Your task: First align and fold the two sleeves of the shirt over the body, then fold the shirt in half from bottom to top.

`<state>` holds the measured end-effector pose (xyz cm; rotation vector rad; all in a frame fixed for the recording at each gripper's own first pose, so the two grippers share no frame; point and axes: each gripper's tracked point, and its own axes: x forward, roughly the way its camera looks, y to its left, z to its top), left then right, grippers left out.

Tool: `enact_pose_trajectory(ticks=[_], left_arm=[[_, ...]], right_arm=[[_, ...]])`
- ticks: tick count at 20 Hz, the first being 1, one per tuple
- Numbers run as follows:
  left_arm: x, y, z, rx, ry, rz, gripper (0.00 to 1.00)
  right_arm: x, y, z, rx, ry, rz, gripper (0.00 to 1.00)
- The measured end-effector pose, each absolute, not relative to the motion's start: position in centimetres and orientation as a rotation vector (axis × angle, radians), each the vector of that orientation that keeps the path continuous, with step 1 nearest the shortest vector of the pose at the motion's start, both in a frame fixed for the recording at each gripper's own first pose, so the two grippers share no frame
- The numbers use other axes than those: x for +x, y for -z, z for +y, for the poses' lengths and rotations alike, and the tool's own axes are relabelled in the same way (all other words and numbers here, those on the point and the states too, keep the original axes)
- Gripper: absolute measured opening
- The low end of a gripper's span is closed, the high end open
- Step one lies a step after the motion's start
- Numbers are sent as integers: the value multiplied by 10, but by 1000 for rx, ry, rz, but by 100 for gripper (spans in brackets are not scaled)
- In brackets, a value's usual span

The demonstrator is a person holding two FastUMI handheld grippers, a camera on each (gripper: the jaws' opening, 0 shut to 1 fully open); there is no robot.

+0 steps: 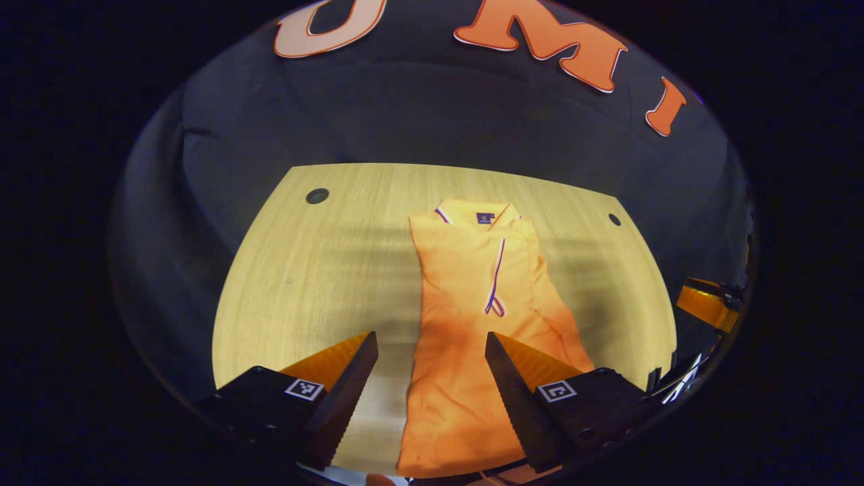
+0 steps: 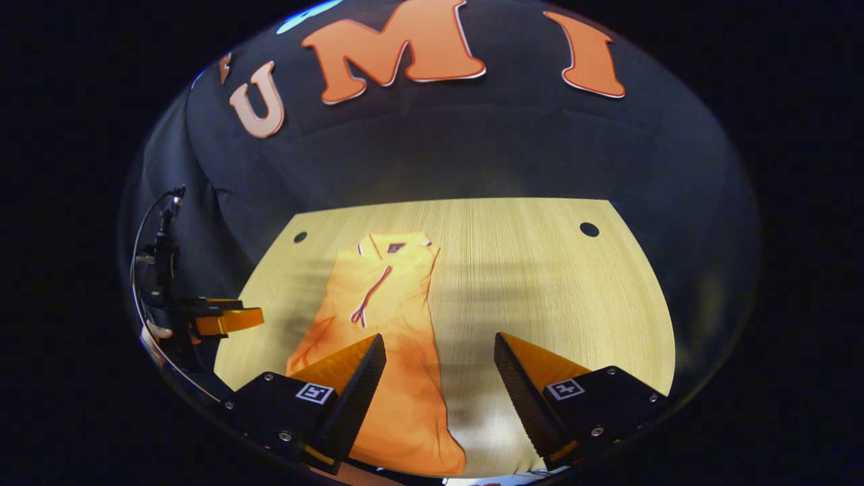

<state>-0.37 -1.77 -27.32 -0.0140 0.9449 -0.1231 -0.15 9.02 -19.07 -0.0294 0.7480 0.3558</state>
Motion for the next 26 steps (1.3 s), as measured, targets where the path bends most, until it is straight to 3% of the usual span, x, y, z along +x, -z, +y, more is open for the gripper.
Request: enact_pose_trajectory(ticks=[13, 21, 26], left_arm=[[-175, 346, -8, -34, 99, 1171, 99], [-228, 397, -25, -41, 117, 1298, 99], [-228, 418, -25, -26, 106, 1320, 99]], right_arm=[[-139, 308, 79, -205, -366, 1081, 99], [-181, 368, 63, -270, -348, 1213, 99], [-194, 396, 63, -320, -359, 1281, 99]])
